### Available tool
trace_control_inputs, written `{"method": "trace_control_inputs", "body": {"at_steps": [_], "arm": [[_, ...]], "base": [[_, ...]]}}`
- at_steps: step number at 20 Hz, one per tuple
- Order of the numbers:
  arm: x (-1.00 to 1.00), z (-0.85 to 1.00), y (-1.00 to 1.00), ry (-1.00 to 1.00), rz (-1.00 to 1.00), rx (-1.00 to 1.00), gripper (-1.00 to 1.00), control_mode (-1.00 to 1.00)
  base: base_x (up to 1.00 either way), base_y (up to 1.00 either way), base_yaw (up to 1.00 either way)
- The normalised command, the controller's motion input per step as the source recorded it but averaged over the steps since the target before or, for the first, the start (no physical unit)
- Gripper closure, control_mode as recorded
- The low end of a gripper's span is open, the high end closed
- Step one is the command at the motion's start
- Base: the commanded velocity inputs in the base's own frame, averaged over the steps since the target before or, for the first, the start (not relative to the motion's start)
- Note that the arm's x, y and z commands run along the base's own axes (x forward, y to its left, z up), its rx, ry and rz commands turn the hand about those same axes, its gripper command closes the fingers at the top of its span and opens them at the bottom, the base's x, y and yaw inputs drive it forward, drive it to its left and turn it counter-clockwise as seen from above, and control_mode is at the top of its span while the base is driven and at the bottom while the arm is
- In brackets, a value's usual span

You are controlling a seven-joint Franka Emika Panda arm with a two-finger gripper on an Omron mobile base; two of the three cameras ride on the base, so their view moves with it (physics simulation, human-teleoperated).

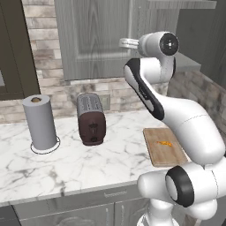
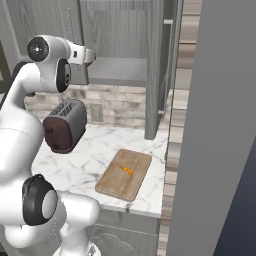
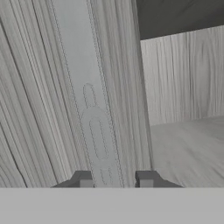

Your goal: Open the cabinet, retrieve the rolling pin, and place it next to the meat on the cutting board to prepare for tenderizing.

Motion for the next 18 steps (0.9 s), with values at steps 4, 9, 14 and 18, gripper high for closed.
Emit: {"method": "trace_control_inputs", "body": {"at_steps": [4,9,14,18], "arm": [[0.00,0.00,0.14,0.00,-0.01,0.00,1.00,-1.00],[-0.05,0.00,0.17,0.00,-0.04,0.00,1.00,-1.00],[0.00,0.00,0.32,0.00,-0.10,0.00,1.00,-1.00],[-0.05,0.00,0.37,0.00,-0.10,-0.01,1.00,-1.00]], "base": [[0.00,0.00,0.00],[0.00,0.00,0.00],[0.00,0.00,0.00],[0.00,0.00,0.00]]}}
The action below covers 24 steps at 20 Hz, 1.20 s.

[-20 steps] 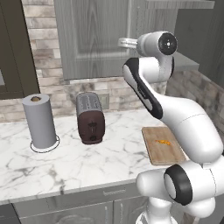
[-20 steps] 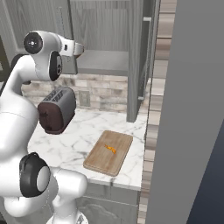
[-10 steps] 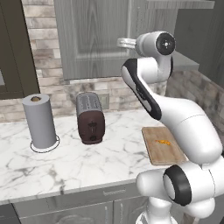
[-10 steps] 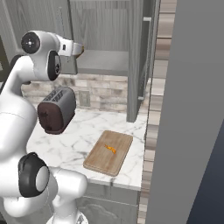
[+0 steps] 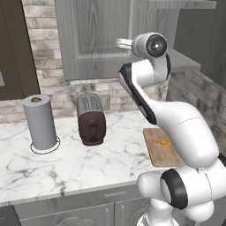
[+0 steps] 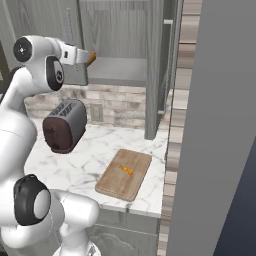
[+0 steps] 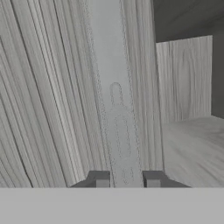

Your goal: Open the cabinet, retrieve the rolling pin, and place it next to the meat on the cutting board to prepare for tenderizing.

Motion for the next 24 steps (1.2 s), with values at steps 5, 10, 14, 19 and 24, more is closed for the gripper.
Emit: {"method": "trace_control_inputs", "body": {"at_steps": [5,10,14,19,24], "arm": [[-0.09,0.00,0.28,0.01,-0.08,0.00,1.00,-1.00],[-0.25,0.00,0.01,0.00,0.00,0.00,1.00,-1.00],[-0.47,0.00,0.26,0.00,0.00,0.00,1.00,-1.00],[-0.48,0.00,0.41,0.01,0.00,0.00,1.00,-1.00],[-0.53,-0.01,0.63,0.05,0.00,0.00,1.00,-1.00]], "base": [[0.00,0.00,0.00],[0.00,0.00,0.00],[0.00,0.00,0.00],[0.00,0.00,0.00],[0.00,0.00,0.00]]}}
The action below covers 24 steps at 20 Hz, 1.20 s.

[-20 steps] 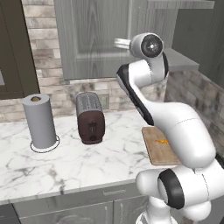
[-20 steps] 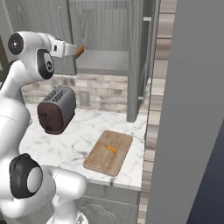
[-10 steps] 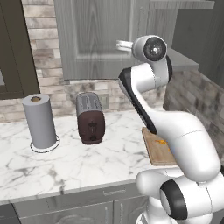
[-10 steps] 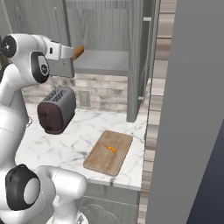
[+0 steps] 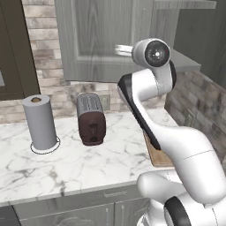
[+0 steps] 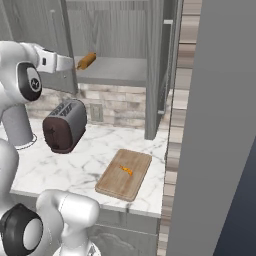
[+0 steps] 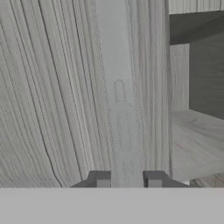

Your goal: Open the cabinet, retrieve the rolling pin, and place it next to the meat on the cutting board to prepare for tenderizing.

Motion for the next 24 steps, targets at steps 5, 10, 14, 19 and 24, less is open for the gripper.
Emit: {"method": "trace_control_inputs", "body": {"at_steps": [5,10,14,19,24], "arm": [[-0.64,-0.15,0.68,0.04,0.00,0.00,1.00,-1.00],[-0.62,-0.29,0.84,0.02,0.00,0.00,1.00,-1.00],[-0.60,-0.39,0.94,0.01,0.00,0.00,1.00,-1.00],[-0.37,-0.27,0.78,0.02,0.01,0.02,-1.00,-1.00],[-0.33,0.00,-0.19,0.00,0.12,0.20,-1.00,-1.00]], "base": [[0.00,0.00,0.00],[0.00,0.00,0.00],[0.00,0.00,0.00],[0.00,0.00,0.00],[0.00,0.00,0.00]]}}
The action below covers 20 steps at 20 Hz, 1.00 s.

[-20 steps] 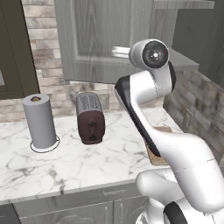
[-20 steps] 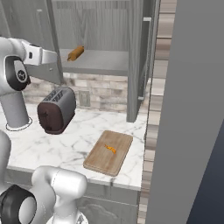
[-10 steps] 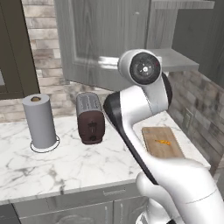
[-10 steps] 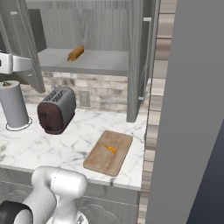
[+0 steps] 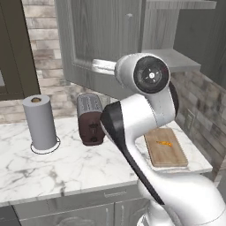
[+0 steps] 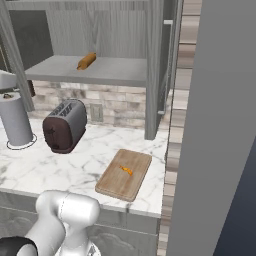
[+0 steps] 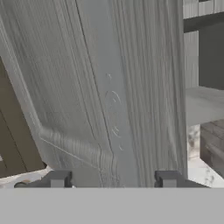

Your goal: Open the cabinet, retrieve the rolling pin, and place it next to the meat on the cutting board to prepare for tenderizing.

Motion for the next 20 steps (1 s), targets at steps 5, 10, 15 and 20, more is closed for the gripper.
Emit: {"method": "trace_control_inputs", "body": {"at_steps": [5,10,15,20], "arm": [[-0.27,-0.01,-0.12,0.00,0.11,0.19,-1.00,-1.00],[-0.11,0.00,-0.61,0.00,0.20,0.25,-1.00,-1.00],[-0.05,-0.02,-0.70,0.00,0.18,0.28,-1.00,-1.00],[0.03,0.00,-0.36,0.03,0.13,0.20,-1.00,-1.00]], "base": [[0.00,0.00,0.00],[0.00,0.00,0.00],[0.00,0.00,0.00],[0.00,0.00,0.00]]}}
